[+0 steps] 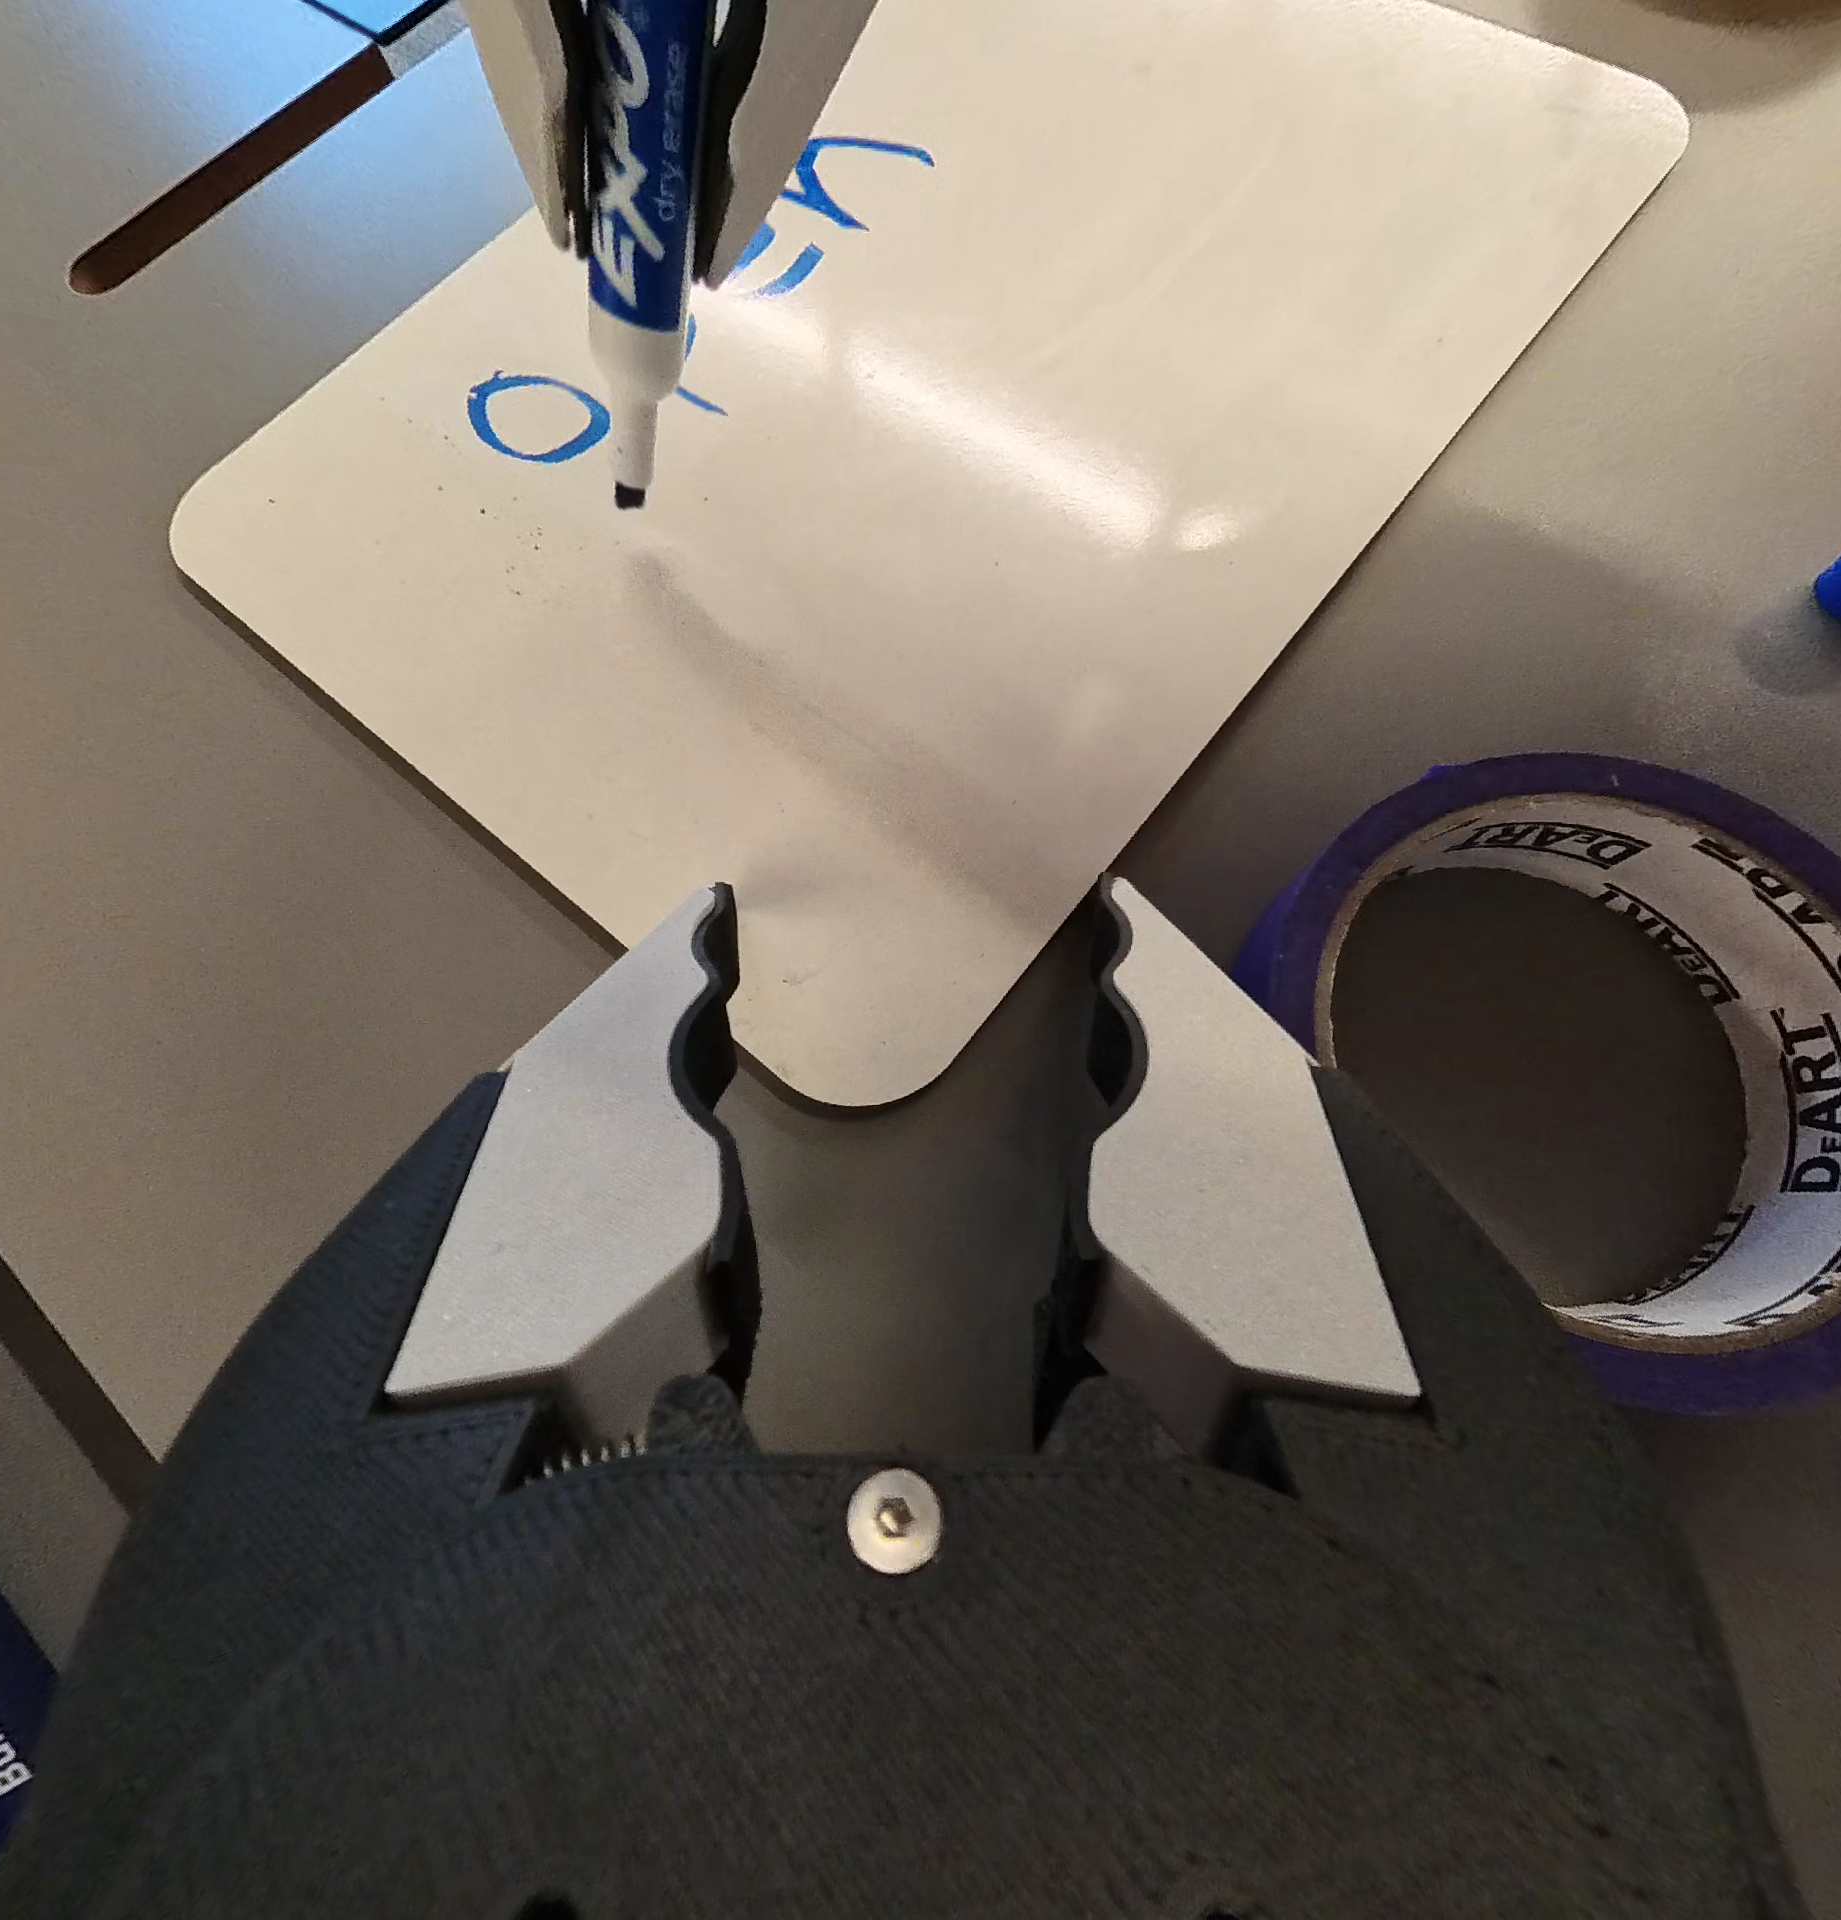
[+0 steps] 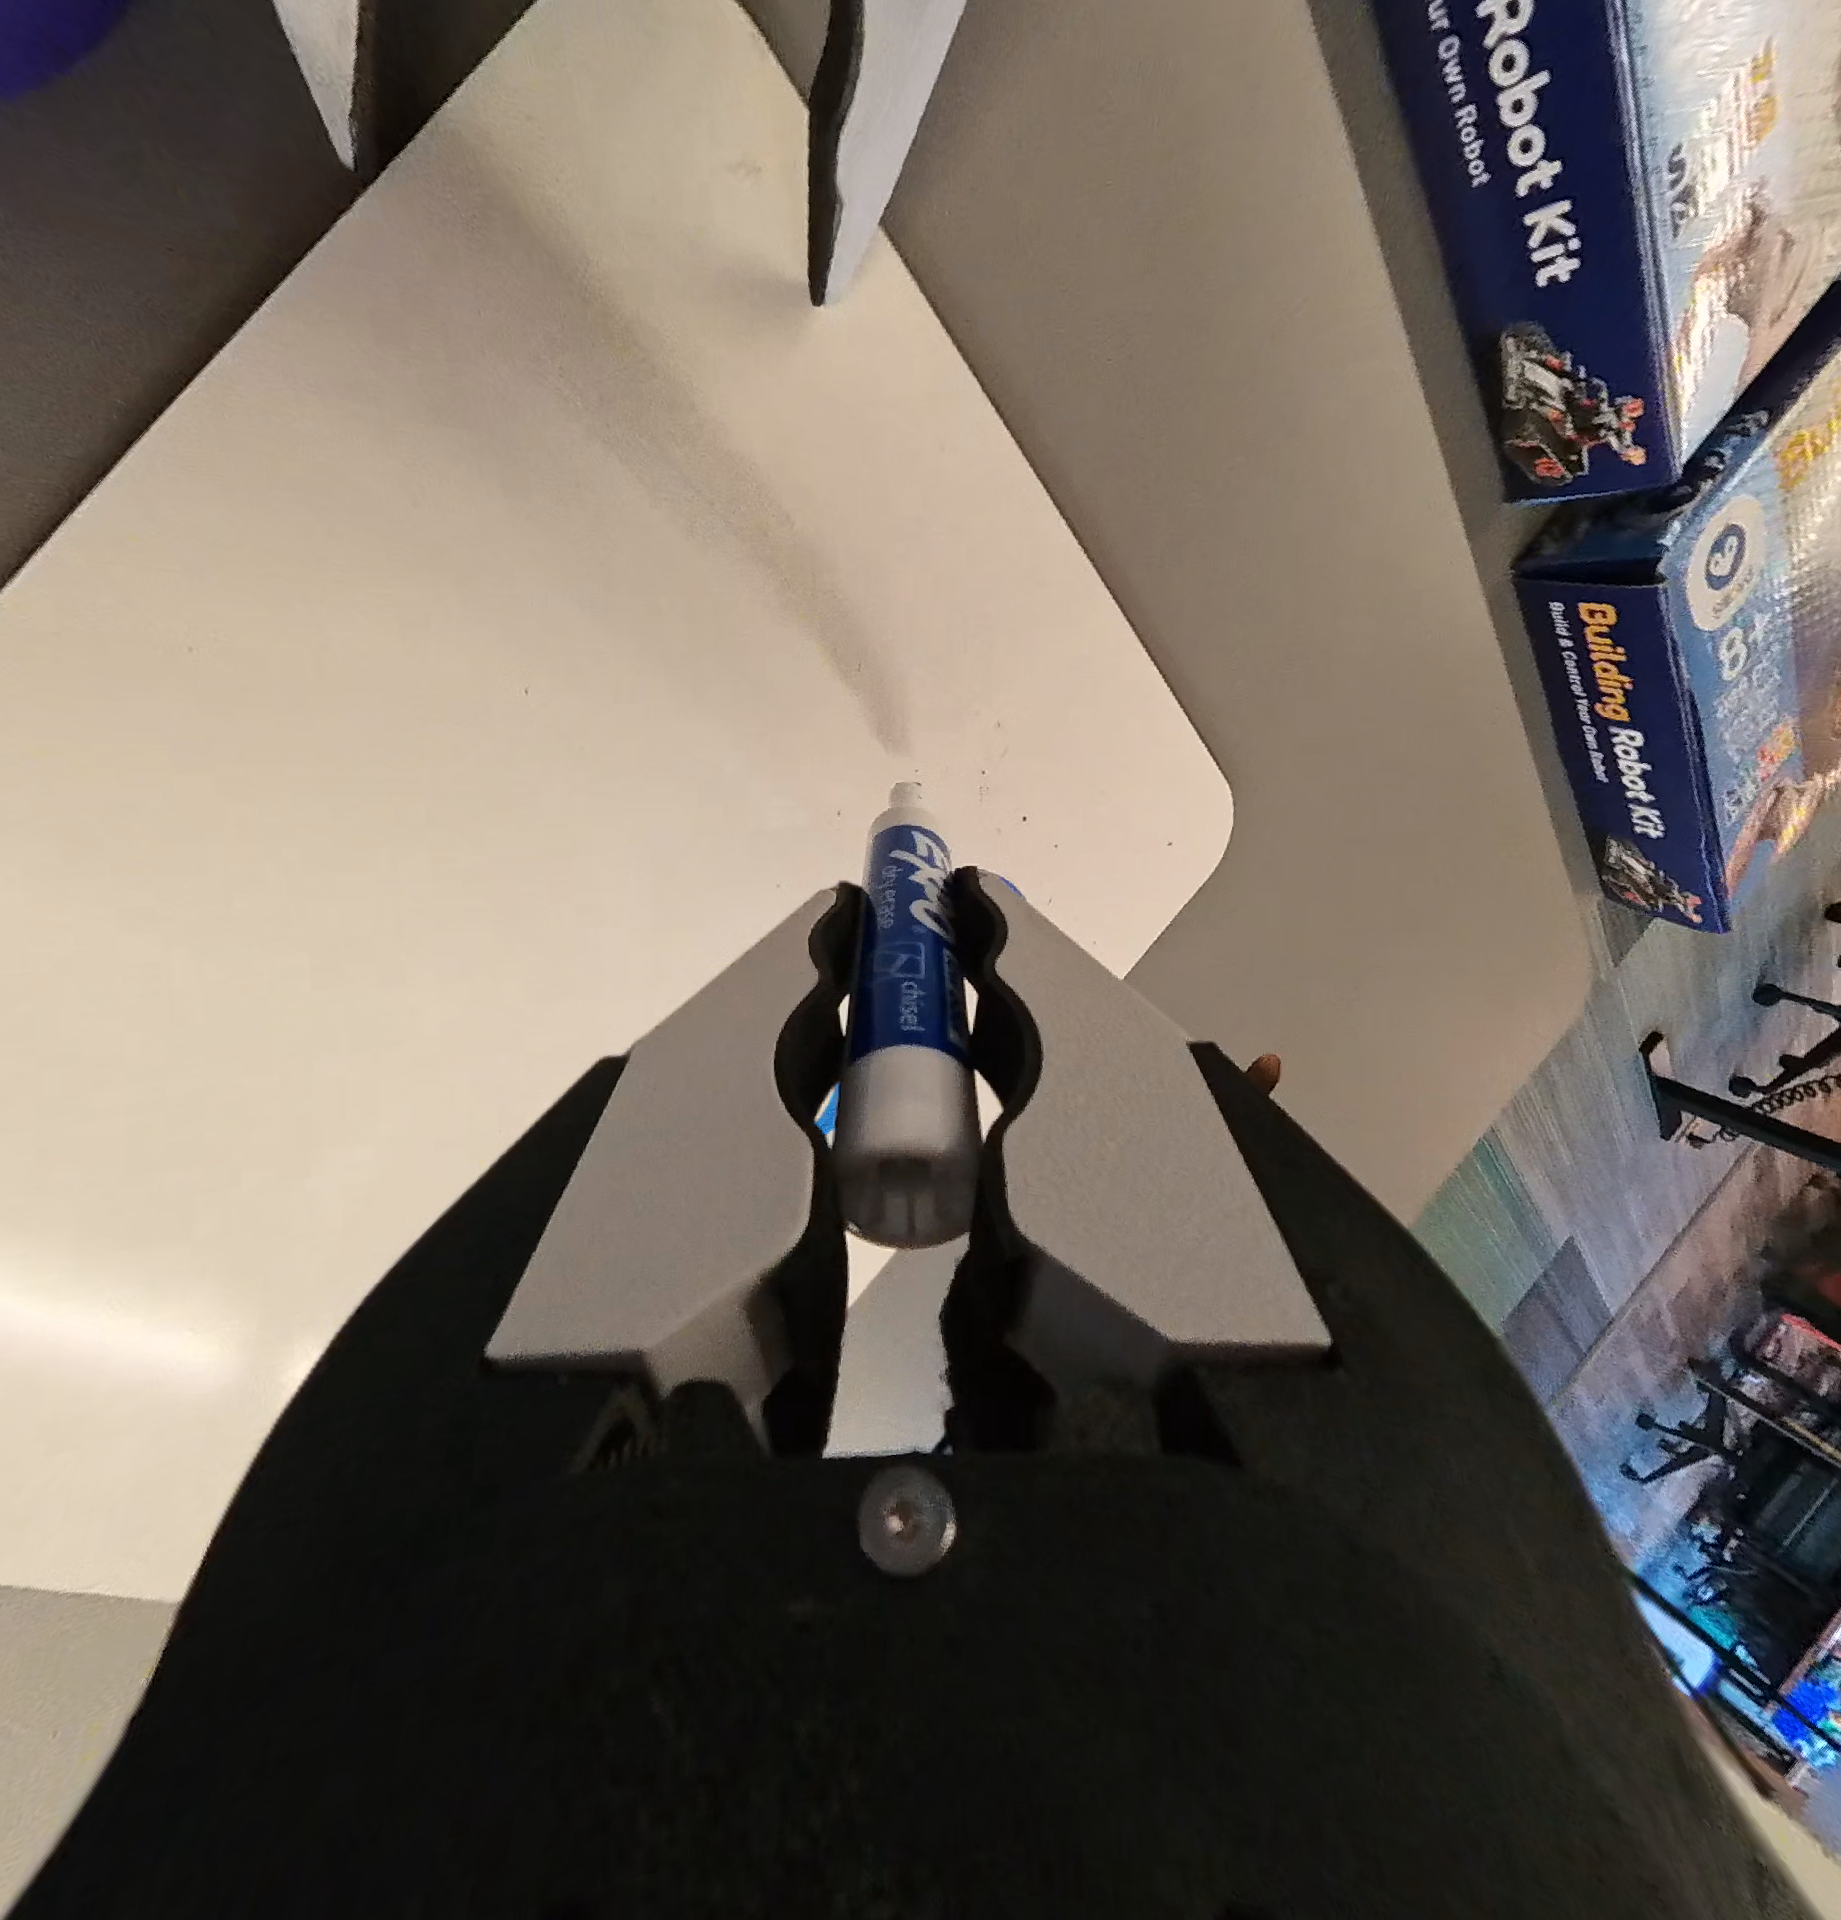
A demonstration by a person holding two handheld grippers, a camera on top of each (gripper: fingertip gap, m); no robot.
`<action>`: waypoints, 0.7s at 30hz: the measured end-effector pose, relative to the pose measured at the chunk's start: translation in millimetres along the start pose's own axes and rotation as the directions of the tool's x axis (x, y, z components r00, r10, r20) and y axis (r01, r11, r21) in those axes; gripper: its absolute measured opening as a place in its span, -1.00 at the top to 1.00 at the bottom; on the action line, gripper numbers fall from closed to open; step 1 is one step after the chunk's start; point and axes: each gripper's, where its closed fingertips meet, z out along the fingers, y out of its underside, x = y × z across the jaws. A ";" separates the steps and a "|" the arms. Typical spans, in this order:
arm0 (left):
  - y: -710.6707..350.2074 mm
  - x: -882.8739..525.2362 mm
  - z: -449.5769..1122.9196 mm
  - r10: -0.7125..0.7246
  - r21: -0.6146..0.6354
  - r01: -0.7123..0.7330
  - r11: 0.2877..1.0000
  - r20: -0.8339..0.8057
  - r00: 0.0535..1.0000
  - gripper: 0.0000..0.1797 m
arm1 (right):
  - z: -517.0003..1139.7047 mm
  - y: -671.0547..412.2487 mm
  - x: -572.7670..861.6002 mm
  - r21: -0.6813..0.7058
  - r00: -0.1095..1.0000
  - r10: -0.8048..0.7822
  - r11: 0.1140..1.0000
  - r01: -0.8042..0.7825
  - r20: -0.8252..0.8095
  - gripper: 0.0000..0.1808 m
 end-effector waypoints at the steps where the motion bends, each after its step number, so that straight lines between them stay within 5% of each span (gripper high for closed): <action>1: 0.0 0.0 0.0 0.000 0.000 0.000 1.000 0.000 1.000 0.25 | 0.9 0.2 0.5 -0.002 1.000 -0.009 1.000 0.009 0.002 0.81; 21: 0.1 0.4 0.2 -0.001 0.000 0.001 1.000 -0.001 1.000 0.25 | 7.8 3.2 2.6 -0.008 0.993 -0.110 0.994 0.110 0.032 0.81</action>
